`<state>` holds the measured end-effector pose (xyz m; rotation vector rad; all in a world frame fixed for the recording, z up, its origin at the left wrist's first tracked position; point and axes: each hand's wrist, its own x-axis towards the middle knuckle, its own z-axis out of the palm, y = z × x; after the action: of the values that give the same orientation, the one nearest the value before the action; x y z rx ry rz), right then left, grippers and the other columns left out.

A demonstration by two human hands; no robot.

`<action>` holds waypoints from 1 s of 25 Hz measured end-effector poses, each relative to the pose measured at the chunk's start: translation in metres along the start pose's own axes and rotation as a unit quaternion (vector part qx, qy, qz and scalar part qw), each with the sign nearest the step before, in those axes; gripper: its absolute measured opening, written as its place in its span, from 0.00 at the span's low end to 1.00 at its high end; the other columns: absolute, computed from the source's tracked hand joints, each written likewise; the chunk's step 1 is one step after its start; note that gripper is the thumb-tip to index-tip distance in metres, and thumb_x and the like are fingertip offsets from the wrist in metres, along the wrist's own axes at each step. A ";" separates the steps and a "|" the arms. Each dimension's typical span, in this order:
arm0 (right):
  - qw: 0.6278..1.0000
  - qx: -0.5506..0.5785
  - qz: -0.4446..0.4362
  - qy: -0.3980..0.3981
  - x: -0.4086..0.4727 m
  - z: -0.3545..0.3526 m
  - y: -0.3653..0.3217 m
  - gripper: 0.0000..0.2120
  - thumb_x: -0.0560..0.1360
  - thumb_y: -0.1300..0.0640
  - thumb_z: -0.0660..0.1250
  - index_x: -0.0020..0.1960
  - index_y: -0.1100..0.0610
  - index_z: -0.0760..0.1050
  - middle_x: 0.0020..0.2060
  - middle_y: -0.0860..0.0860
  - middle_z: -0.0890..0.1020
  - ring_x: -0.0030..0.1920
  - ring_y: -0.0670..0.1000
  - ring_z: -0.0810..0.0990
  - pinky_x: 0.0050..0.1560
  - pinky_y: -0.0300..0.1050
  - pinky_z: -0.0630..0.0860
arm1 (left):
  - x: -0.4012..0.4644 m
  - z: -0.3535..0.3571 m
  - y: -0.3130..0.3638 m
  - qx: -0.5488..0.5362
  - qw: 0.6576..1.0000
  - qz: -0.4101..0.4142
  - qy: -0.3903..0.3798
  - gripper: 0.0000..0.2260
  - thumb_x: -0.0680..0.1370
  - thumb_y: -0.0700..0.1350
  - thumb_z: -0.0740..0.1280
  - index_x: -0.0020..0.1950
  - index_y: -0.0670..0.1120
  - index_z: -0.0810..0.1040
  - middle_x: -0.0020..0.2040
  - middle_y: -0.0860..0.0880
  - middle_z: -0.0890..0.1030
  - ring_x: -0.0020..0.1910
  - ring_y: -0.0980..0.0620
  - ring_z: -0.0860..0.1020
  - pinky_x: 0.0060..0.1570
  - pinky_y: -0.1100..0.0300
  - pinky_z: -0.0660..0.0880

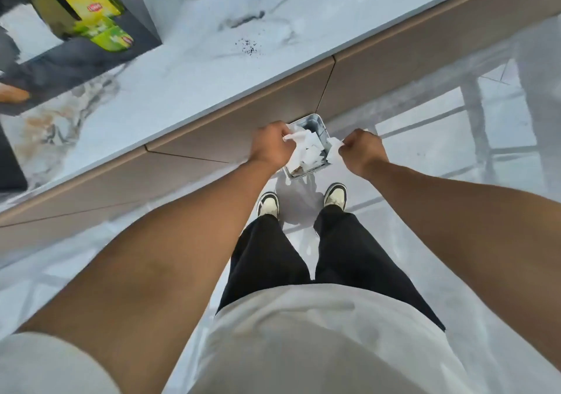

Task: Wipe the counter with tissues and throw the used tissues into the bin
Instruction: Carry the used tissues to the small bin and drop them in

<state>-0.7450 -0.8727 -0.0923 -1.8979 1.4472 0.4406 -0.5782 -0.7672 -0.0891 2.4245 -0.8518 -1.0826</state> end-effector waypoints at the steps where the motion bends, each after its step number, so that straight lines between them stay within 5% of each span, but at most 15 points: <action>1: 1.000 -0.006 -0.004 -0.011 0.010 0.001 0.005 0.08 0.70 0.62 0.62 0.33 0.59 0.73 0.27 0.53 0.73 0.35 0.59 0.73 0.27 0.40 0.62 | 0.005 0.007 0.000 -0.016 1.000 -0.015 0.008 0.06 0.73 0.39 0.67 0.43 0.49 0.81 0.46 0.45 0.85 0.47 0.43 0.82 0.46 0.58 0.77; 8: 0.999 -0.009 -0.019 -0.026 0.091 0.030 0.025 0.11 0.72 0.59 0.63 0.48 0.63 0.81 0.46 0.59 0.84 0.49 0.60 0.80 0.49 0.48 0.79 | 0.049 0.075 -0.027 -0.062 0.992 -0.106 0.035 0.07 0.73 0.41 0.67 0.46 0.51 0.83 0.47 0.48 0.86 0.43 0.46 0.83 0.41 0.63 0.75; 15: 0.997 -0.038 -0.018 -0.060 0.153 0.087 0.048 0.09 0.72 0.58 0.65 0.46 0.60 0.83 0.47 0.57 0.85 0.51 0.59 0.80 0.51 0.50 0.80 | 0.090 0.147 -0.075 -0.078 0.984 -0.158 -0.015 0.03 0.73 0.44 0.66 0.40 0.51 0.77 0.40 0.49 0.81 0.41 0.48 0.78 0.35 0.64 0.68; 19: 0.997 -0.030 0.009 -0.074 0.182 0.112 0.057 0.09 0.73 0.56 0.65 0.48 0.56 0.83 0.48 0.54 0.85 0.53 0.55 0.80 0.47 0.41 0.75 | 0.115 0.171 -0.093 -0.083 0.979 -0.183 -0.016 0.02 0.73 0.43 0.66 0.42 0.49 0.78 0.41 0.49 0.81 0.43 0.47 0.78 0.36 0.63 0.69; 25: 0.995 -0.037 0.008 -0.088 0.220 0.146 0.060 0.09 0.71 0.58 0.64 0.44 0.59 0.83 0.41 0.56 0.86 0.47 0.56 0.82 0.44 0.45 0.80 | 0.144 0.192 -0.110 -0.088 0.978 -0.187 -0.015 0.07 0.73 0.43 0.66 0.47 0.45 0.82 0.45 0.45 0.85 0.44 0.43 0.83 0.46 0.50 0.83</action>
<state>-0.7103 -0.9315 -0.3545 -1.8565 1.3478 0.6603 -0.6062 -0.7910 -0.3509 2.4777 -0.2922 -1.2659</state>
